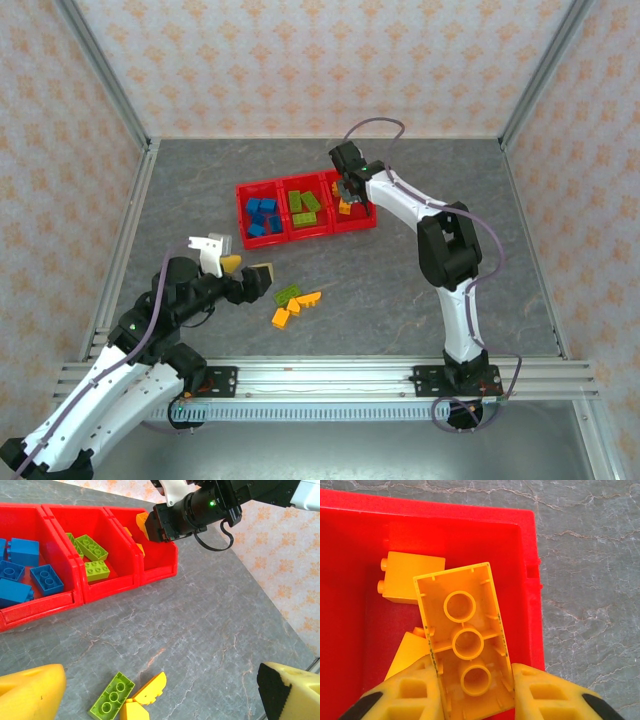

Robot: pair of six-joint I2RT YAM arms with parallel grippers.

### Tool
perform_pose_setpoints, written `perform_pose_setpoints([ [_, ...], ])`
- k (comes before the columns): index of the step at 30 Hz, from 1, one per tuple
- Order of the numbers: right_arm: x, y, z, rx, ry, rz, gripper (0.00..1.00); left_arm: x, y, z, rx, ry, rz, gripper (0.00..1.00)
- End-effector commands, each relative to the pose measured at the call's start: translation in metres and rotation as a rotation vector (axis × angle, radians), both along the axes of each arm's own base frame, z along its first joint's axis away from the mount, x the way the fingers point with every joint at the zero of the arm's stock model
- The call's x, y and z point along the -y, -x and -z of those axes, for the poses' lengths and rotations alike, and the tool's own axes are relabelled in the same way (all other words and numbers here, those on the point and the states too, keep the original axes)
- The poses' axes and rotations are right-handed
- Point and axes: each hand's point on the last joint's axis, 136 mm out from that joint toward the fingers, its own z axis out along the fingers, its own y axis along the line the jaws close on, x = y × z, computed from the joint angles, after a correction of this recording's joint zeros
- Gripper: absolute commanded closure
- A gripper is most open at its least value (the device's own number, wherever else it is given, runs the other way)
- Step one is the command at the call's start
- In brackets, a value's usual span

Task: Sort the legos into containers by color
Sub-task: Place the lego in the container, then pick up the lego from the bottom-center of the table.

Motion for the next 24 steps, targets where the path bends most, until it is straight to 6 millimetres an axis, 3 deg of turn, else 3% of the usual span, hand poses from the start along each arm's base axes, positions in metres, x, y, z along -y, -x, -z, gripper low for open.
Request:
perform_pose_setpoints([
  [1, -0.001, 0.003, -0.005, -0.002, 0.000, 0.000, 0.64, 0.000, -0.004, -0.001, 0.022, 0.003, 0.002, 0.01],
  [7, -0.008, 0.010, -0.027, 0.030, -0.051, -0.017, 0.42, -0.002, -0.007, 0.001, 0.013, -0.003, -0.012, 0.01],
  [11, -0.016, 0.021, -0.045, 0.062, -0.090, -0.041, 0.36, -0.005, -0.009, 0.003, 0.009, -0.005, -0.023, 0.01],
  [15, -0.018, 0.034, -0.072, 0.112, -0.124, -0.049, 0.23, -0.005, -0.009, 0.003, 0.009, -0.006, -0.027, 0.01],
  [23, -0.016, 0.074, -0.140, 0.245, -0.222, -0.062, 0.10, -0.005, -0.013, 0.008, -0.014, -0.019, -0.030, 0.01],
  [24, -0.015, 0.080, -0.149, 0.266, -0.239, -0.063, 0.00, -0.004, -0.013, 0.009, -0.019, -0.021, -0.029, 0.01],
])
